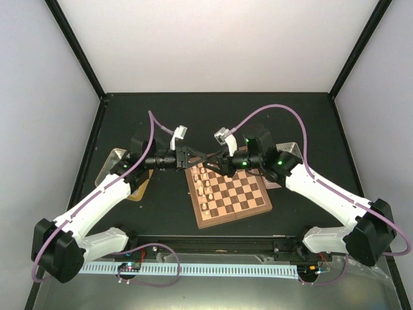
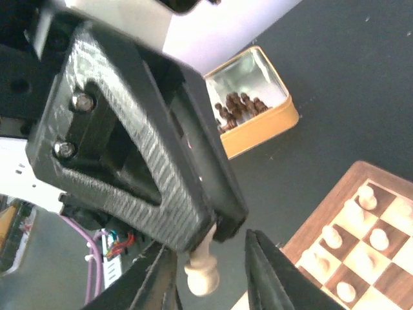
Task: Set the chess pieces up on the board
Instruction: Place the chess piece on the chessboard.
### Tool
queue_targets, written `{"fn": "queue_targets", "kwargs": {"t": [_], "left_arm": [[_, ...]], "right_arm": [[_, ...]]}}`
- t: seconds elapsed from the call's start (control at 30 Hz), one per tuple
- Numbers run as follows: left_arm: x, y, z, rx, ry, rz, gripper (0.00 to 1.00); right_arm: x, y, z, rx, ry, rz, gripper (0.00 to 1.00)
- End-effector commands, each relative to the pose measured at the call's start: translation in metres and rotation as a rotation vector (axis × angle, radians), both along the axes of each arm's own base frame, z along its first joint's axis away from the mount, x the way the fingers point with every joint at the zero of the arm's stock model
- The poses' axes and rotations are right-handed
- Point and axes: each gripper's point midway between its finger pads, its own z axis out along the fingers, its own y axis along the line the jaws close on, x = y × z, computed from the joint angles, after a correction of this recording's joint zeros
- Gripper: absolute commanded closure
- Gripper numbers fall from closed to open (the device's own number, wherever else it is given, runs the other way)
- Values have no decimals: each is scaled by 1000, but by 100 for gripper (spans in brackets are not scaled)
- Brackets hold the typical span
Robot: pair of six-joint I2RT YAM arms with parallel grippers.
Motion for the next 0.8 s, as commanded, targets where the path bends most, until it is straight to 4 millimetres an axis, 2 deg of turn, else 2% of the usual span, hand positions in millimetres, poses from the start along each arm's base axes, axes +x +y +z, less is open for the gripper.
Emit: {"fn": "queue_targets", "kwargs": {"t": [0.0, 0.1, 0.17, 0.27, 0.33, 0.47, 0.67, 0.77], "left_arm": [[-8, -5, 25, -79, -32, -38, 94], [-4, -4, 45, -140, -36, -4, 95], [-1, -3, 57, -180, -27, 18, 95], [1, -2, 69, -230, 3, 47, 95], [3, 0, 72, -249, 33, 66, 95], [5, 2, 75, -287, 79, 98, 95], [6, 3, 76, -306, 101, 110, 96], [6, 3, 75, -311, 109, 110, 96]], "right_arm": [[0, 4, 42, 198, 40, -51, 65], [-6, -1, 72, 406, 110, -82, 55], [-3, -8, 82, 521, 195, -142, 49], [-1, -14, 89, 642, 351, -190, 47], [-1, -17, 94, 700, 406, -197, 50], [-2, -20, 101, 755, 472, -195, 63], [0, -18, 102, 737, 494, -208, 76], [0, -13, 102, 705, 507, -192, 78]]}}
